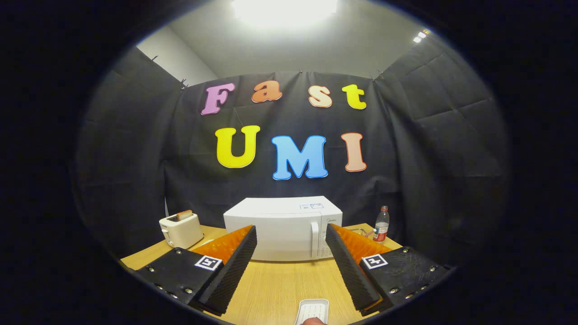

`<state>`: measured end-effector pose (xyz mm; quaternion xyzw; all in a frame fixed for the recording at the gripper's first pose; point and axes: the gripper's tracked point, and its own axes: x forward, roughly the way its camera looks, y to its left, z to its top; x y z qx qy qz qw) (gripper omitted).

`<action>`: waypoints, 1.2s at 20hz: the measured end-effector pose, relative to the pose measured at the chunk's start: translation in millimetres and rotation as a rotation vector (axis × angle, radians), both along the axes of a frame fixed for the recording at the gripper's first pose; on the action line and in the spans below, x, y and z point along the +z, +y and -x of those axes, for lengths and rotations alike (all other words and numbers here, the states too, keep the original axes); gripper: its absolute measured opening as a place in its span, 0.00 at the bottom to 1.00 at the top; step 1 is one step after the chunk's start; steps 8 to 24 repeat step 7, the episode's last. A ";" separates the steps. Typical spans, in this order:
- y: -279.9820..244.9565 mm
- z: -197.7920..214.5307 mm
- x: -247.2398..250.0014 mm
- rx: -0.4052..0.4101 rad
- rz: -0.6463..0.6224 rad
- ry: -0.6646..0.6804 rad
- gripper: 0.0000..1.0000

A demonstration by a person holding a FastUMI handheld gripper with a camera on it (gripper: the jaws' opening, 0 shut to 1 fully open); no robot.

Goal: Open the microwave, put the food inside, and close the microwave door.

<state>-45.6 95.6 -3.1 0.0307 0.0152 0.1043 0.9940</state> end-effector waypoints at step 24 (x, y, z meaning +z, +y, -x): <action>16.7 1.4 16.8 0.057 -0.013 -0.027 0.97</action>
